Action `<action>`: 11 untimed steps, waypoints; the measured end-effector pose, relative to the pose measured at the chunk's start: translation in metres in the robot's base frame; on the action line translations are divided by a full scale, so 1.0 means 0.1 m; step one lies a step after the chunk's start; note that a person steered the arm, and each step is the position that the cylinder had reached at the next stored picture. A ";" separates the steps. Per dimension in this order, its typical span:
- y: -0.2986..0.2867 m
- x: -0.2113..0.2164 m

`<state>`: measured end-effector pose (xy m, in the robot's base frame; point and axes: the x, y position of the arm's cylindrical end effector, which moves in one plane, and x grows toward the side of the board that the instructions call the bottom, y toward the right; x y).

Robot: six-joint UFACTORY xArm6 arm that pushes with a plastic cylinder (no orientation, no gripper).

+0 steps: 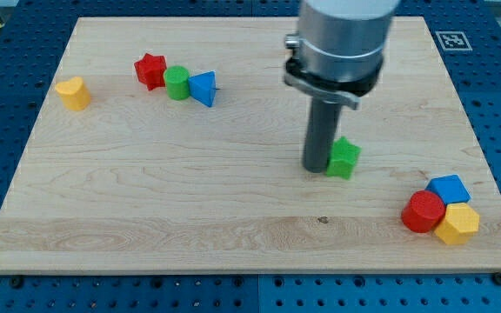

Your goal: Slide the green star closer to the group of blocks

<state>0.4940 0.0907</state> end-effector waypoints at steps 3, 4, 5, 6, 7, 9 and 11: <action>0.51 -0.59; 1.00 -0.54; 1.19 -0.48; 1.11 -0.49; 0.76 -0.58; 0.73 -0.12; 0.93 0.23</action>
